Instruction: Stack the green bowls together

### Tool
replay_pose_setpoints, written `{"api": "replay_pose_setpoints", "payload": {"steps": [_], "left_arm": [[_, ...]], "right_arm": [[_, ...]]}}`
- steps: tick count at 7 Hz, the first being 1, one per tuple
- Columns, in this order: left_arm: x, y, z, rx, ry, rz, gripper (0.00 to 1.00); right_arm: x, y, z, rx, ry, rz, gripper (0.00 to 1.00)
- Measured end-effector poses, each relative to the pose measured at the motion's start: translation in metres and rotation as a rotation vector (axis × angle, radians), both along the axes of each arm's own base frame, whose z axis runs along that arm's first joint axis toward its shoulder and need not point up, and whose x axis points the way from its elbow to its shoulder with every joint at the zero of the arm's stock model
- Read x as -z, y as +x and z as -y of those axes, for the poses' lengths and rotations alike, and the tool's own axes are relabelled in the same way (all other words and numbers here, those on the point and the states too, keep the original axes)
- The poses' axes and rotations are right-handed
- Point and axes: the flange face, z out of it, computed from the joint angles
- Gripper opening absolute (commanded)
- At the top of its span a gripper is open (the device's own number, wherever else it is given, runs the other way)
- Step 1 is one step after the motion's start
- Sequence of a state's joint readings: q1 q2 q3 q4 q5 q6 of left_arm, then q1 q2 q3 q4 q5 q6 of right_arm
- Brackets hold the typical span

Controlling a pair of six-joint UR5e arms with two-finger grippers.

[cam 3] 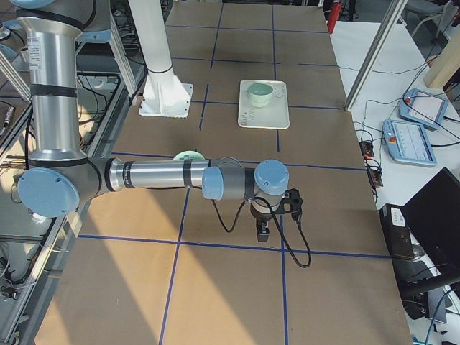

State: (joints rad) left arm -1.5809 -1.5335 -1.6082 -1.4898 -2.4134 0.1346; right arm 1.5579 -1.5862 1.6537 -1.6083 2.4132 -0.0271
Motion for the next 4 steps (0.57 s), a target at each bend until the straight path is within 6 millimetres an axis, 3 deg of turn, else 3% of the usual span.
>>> {"api": "replay_pose_setpoints", "payload": {"steps": [4], "left_arm": [[0.015, -0.003, 0.009, 0.045, -0.012, 0.034, 1.0]], "right_arm": [[-0.005, 0.004, -0.003, -0.011, -0.014, 0.019, 1.0]]}}
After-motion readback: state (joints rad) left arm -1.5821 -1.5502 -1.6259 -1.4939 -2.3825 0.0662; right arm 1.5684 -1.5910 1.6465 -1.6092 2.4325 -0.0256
